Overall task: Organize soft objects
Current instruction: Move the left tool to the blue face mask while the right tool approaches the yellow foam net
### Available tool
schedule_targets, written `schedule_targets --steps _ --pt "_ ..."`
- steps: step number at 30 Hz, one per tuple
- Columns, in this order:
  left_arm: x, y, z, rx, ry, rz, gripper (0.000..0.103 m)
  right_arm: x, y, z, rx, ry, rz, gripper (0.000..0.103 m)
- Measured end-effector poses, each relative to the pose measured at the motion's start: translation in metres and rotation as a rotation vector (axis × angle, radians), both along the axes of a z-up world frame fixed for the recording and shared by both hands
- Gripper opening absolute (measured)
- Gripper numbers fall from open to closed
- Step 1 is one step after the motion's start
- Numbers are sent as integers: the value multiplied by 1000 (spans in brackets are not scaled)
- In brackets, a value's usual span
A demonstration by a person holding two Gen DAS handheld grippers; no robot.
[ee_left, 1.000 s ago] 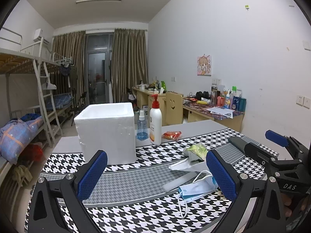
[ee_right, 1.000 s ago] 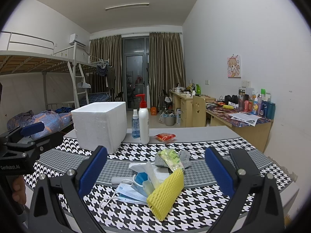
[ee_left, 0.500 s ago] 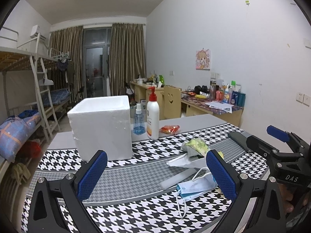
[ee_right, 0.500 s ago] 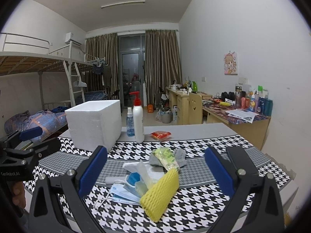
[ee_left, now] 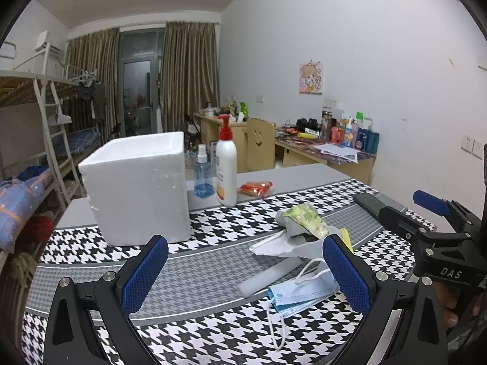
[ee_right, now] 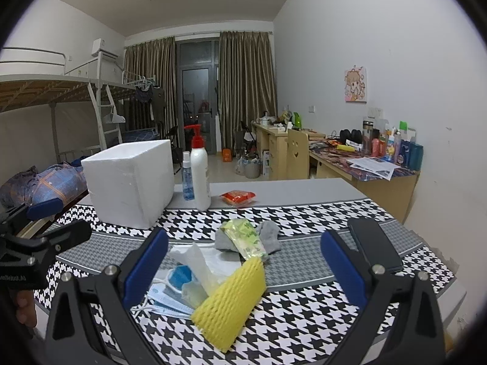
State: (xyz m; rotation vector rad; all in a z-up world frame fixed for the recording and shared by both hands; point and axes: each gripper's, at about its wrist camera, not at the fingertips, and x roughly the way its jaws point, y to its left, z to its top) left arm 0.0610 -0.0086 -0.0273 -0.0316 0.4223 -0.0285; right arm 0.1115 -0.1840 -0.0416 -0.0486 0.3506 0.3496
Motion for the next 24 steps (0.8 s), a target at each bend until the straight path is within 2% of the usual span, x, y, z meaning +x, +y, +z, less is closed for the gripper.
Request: schedule_targets --steps 13,24 --pt "16 -14 -14 -23 56 -54 102 8 -10 -11 -15 43 -20 102" --pt "28 -18 -36 -40 97 -68 102 6 -11 -33 -56 102 -2 102"
